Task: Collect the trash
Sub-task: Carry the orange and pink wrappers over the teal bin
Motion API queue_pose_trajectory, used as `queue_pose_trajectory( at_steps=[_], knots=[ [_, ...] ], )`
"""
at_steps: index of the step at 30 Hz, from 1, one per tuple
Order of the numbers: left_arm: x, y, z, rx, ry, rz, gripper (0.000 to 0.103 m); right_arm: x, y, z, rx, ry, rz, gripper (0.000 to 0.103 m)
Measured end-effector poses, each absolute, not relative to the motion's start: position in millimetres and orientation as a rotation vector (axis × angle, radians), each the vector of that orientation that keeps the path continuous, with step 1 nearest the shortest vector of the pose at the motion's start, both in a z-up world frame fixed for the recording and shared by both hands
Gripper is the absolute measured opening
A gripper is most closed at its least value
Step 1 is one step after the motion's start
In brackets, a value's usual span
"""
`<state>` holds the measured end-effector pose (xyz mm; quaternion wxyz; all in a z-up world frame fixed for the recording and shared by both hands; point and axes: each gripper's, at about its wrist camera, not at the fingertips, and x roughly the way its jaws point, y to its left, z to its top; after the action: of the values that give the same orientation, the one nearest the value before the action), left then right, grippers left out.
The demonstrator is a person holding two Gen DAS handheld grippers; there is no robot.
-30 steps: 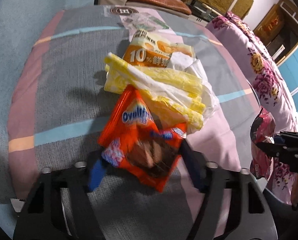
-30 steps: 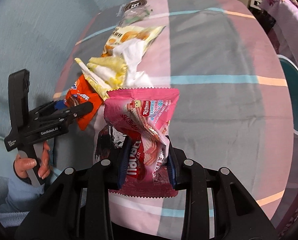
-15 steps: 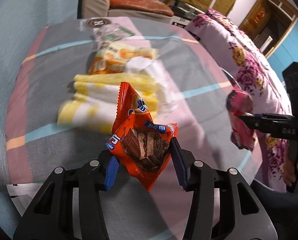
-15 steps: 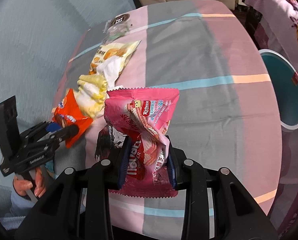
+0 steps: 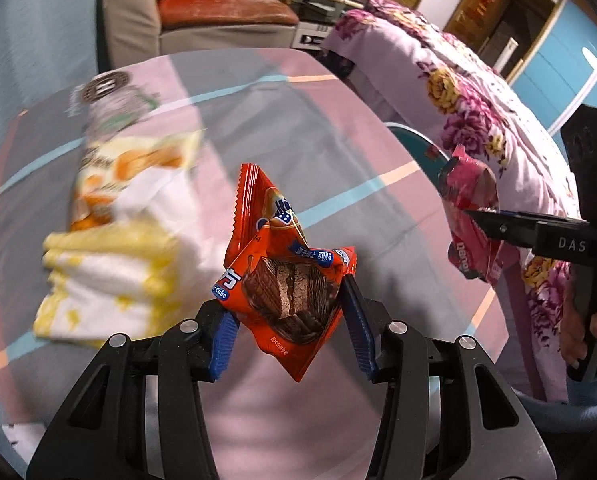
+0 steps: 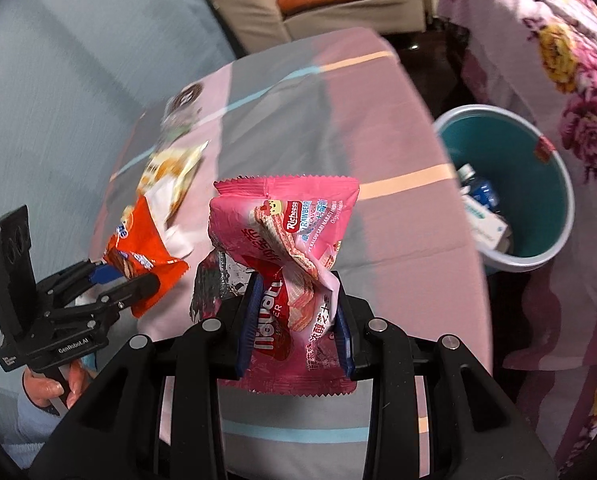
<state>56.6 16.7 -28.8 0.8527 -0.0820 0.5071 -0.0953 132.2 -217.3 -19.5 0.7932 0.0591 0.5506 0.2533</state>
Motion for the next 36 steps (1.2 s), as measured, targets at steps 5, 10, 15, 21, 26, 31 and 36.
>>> queue_pose_trajectory(
  at_steps=[5, 10, 15, 21, 26, 31, 36],
  knots=[
    [86, -16, -27, -0.134, 1.072, -0.247, 0.049, 151, -257, -17, 0.188, 1.157, 0.485, 0.031],
    [117, -51, -24, -0.092, 1.079, -0.293, 0.049, 172, -301, -13, 0.24, 1.116, 0.403, 0.031],
    [151, -90, -24, -0.051, 1.084, -0.34, 0.05, 193, -342, -8, 0.281, 1.07, 0.322, 0.031],
    [193, -142, -29, -0.001, 1.091, -0.395, 0.05, 214, -378, -9, 0.299, 1.049, 0.254, 0.031],
    [215, -176, -39, 0.027, 1.11, -0.434, 0.05, 224, -393, -17, 0.311, 1.054, 0.225, 0.031],
    [229, -198, -51, 0.047, 1.136, -0.458, 0.05, 234, -408, -25, 0.33, 1.056, 0.196, 0.031],
    [238, -211, -57, 0.063, 1.144, -0.477, 0.052, 242, -417, -30, 0.338, 1.065, 0.178, 0.031]
  ],
)
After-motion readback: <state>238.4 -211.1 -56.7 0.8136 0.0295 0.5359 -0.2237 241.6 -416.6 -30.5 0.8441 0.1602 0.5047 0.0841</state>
